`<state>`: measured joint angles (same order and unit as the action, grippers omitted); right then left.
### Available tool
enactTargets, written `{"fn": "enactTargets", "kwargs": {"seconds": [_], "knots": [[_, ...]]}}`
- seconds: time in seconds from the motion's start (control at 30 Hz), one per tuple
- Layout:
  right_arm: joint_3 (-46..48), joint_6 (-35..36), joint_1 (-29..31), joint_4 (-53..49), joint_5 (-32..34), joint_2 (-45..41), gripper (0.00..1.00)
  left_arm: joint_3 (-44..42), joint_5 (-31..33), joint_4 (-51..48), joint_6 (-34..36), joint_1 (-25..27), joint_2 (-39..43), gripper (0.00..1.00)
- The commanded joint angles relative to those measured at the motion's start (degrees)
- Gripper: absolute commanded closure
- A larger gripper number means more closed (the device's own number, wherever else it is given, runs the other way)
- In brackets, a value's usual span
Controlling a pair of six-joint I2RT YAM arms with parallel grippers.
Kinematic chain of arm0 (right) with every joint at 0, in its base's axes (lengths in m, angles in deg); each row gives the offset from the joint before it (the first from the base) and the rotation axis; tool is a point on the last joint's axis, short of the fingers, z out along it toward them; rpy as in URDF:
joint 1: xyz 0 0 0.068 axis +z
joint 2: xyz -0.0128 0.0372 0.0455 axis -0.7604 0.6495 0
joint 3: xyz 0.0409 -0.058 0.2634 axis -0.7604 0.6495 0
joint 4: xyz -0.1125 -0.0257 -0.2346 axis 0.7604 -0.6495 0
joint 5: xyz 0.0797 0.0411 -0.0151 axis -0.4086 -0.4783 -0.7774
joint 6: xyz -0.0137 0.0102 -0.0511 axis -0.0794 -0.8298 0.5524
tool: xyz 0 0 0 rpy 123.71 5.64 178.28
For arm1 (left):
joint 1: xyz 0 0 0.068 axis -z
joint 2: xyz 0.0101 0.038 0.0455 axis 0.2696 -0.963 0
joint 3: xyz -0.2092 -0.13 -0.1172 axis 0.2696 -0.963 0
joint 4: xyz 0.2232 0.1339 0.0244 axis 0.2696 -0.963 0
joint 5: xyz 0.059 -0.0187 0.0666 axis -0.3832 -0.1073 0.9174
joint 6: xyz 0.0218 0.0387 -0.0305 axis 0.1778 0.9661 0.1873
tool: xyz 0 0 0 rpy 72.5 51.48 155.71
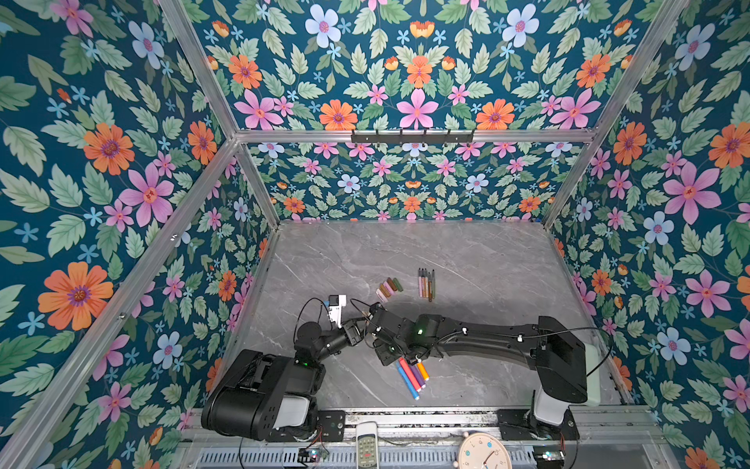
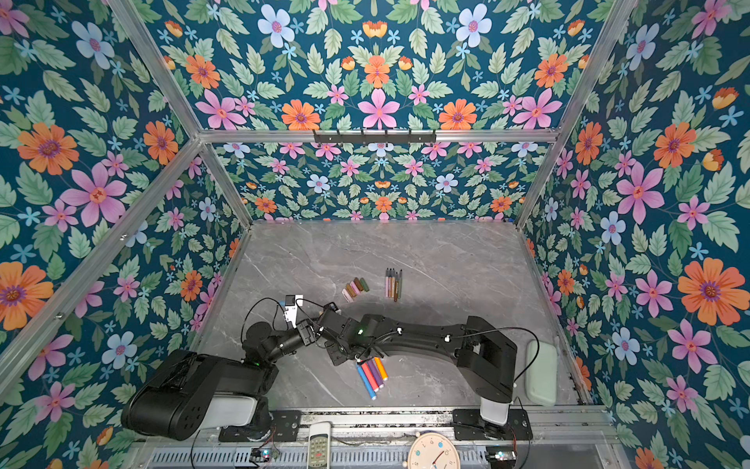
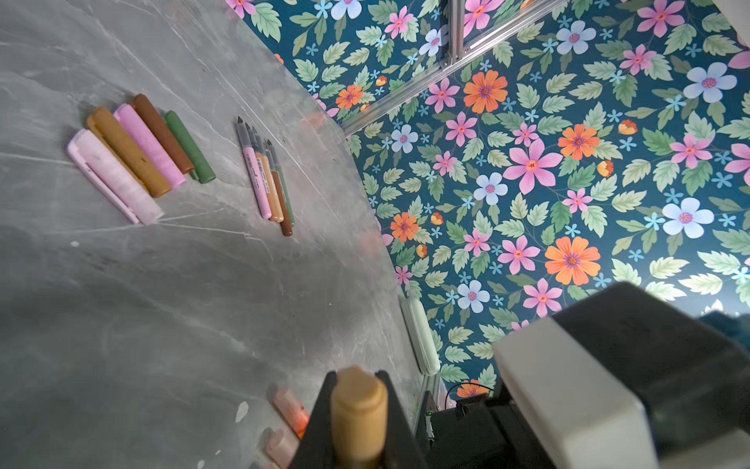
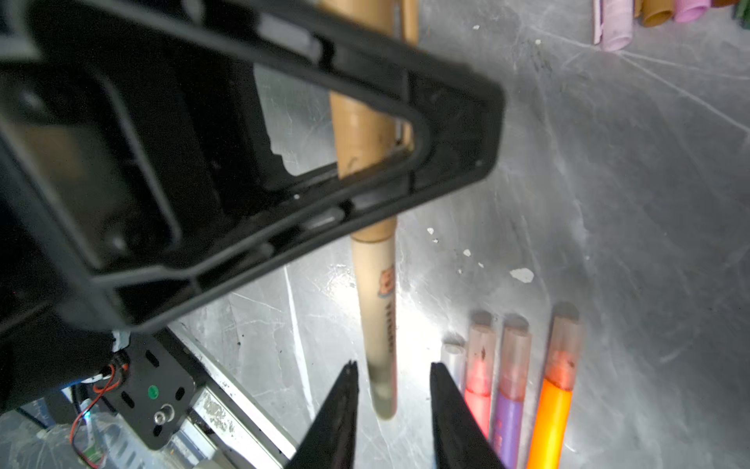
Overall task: Open the pen caps
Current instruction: 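Grip the tan cap with the left gripper while the right pulls the pen away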
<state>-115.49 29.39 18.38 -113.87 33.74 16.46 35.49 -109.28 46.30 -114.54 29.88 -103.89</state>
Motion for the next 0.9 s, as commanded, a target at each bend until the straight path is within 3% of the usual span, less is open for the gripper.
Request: {"fn": "enactTargets", "kwargs": {"seconds": [0.0, 0.33, 0.43, 0.57, 0.73, 0.87], "knots": [[1.0, -1.6, -1.3, 4.0, -4.4, -0.7, 0.68, -0.1, -0.2, 1.6, 0.8, -0.1, 0.6, 1.00], [2.0, -3.4, -4.6, 9.0, -10.9, 1.3, 0.74, 0.3, -0.5, 0.9, 0.9, -0.1, 0.2, 1.00], [3.1, -3.8, -4.5, 9.7, -11.7, 1.4, 1.00, 0.5, -0.7, 1.6, 0.5, -0.1, -0.8, 1.00], [10.1, -6.3, -3.6, 12.5, -11.9, -1.1, 1.00, 1.5, -0.1, 0.6, 0.4, -0.3, -2.1, 1.00], [21.6, -11.7, 2.1, 15.5, -8.4, -6.3, 1.00, 9.0, 3.3, -15.6, 6.3, -1.8, -3.4, 1.00], [26.3, -14.0, 3.2, 14.1, -6.0, -15.3, 1.00, 13.4, 3.6, -11.3, 6.0, -2.0, -10.1, 1.00]]}}
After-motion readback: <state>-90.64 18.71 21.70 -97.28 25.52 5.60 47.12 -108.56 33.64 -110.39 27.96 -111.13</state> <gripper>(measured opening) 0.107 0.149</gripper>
